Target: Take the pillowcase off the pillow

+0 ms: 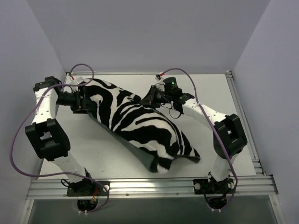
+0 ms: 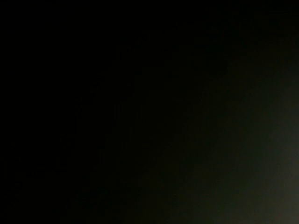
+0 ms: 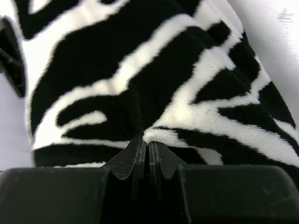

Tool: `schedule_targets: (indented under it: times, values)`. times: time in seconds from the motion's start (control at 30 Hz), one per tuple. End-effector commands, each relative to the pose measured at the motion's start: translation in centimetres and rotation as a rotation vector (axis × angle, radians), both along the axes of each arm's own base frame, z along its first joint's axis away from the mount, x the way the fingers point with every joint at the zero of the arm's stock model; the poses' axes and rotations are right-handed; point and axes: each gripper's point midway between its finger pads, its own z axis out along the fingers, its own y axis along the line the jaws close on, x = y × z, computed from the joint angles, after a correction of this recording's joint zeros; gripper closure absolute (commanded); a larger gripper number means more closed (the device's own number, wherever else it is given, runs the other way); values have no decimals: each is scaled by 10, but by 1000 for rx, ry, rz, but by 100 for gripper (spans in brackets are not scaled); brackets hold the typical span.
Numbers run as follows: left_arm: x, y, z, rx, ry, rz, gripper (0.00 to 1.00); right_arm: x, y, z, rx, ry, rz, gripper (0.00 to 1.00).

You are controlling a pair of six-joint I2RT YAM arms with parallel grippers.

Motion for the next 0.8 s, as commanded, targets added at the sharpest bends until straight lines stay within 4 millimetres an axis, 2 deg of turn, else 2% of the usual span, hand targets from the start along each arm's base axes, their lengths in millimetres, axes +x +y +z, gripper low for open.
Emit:
schedule_targets:
  times: [0.0,0.07,0.1,0.13,0.2,0.3,0.33,0.37,0.4,0.43,0.47,0.53,0.57,0.6,0.63,0.67,0.7,0.73,0.77]
  values:
    - [11,-40,0,22,-68,-98,6,40,-20,-27,70,-6,-71,100]
    - [24,-54,-12,55,-70,-111,6,47,-34,-68,46,81,-96,100]
    - [25,-71,-18,75,-68,-156,6,53,-39,-73,66,84,-110,100]
    - [28,-76,-25,102,-54,-159,6,57,-44,-82,96,125,-114,100]
    - [38,-91,-38,104,-25,-180,6,57,-47,-89,105,141,-113,100]
    - [53,-101,-36,34,-9,-167,6,52,-46,-93,67,136,-80,100]
    - [71,-101,-30,50,-63,-138,4,47,-47,-99,45,149,-47,100]
    - [71,-102,-30,47,-56,-131,4,49,-46,-96,49,141,-46,100]
    - [82,-100,-25,59,-105,-119,20,50,-48,-101,36,150,-44,100]
    - [86,-110,-21,92,-133,-130,39,53,-53,-105,29,157,-44,86]
    - [96,-112,-9,106,-175,-114,55,54,-53,-107,35,170,-33,77]
    - [115,-118,4,183,-251,-88,98,61,-45,-120,62,218,6,74]
    - [122,-120,12,212,-281,-76,98,62,-37,-123,83,268,9,75]
    - [135,-130,31,235,-345,-82,98,67,-20,-124,110,276,36,76]
    - [143,-132,39,263,-374,-73,98,64,-1,-116,138,271,77,77]
    - [152,-129,47,310,-403,-48,98,39,38,-100,185,278,192,77]
    - [160,-132,74,316,-468,-35,98,30,59,-94,216,277,254,76]
    - [168,-134,75,327,-473,-29,98,24,82,-68,268,237,316,74]
    - [172,-137,82,338,-492,-15,98,2,110,-35,370,228,392,73]
